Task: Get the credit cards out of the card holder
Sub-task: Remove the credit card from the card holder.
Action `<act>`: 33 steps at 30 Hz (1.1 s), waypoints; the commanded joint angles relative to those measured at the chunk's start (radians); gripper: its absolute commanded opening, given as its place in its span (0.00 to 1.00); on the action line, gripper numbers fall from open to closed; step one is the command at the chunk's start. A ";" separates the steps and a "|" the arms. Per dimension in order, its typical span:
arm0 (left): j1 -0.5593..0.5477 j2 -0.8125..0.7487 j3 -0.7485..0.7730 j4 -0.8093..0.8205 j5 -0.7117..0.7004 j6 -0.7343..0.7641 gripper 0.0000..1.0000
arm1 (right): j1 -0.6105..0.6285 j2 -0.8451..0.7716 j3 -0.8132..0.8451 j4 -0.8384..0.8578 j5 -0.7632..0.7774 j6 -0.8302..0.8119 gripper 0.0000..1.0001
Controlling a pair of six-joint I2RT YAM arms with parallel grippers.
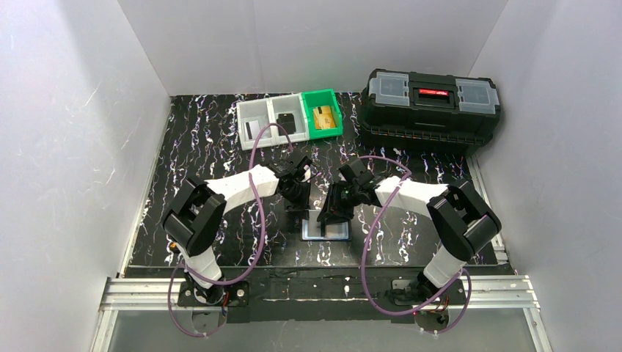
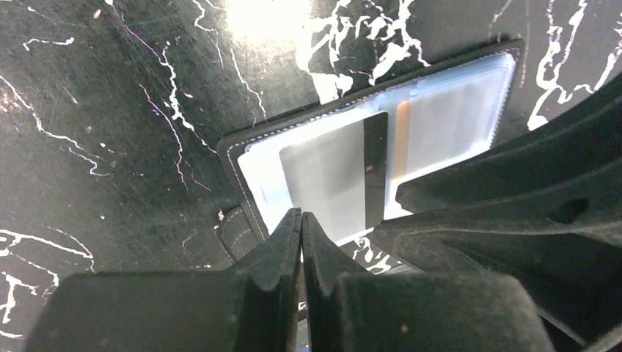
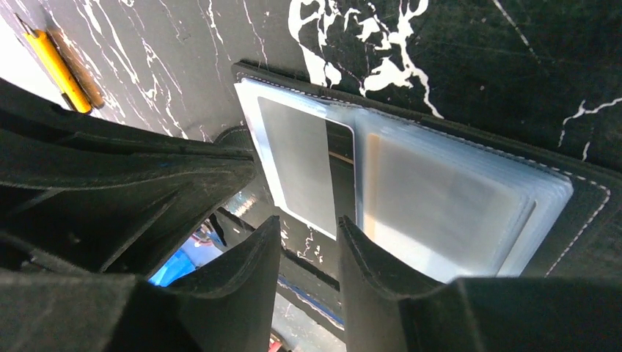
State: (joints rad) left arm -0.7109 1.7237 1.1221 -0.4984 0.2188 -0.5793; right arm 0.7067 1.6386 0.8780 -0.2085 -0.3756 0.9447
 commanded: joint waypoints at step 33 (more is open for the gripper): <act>-0.004 0.096 -0.110 0.046 -0.055 -0.037 0.00 | -0.041 0.027 -0.123 0.216 -0.097 0.063 0.01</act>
State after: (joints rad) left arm -0.7055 1.7653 1.0664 -0.4225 0.2337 -0.6216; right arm 0.6716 1.6913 0.7685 -0.0483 -0.4747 0.9962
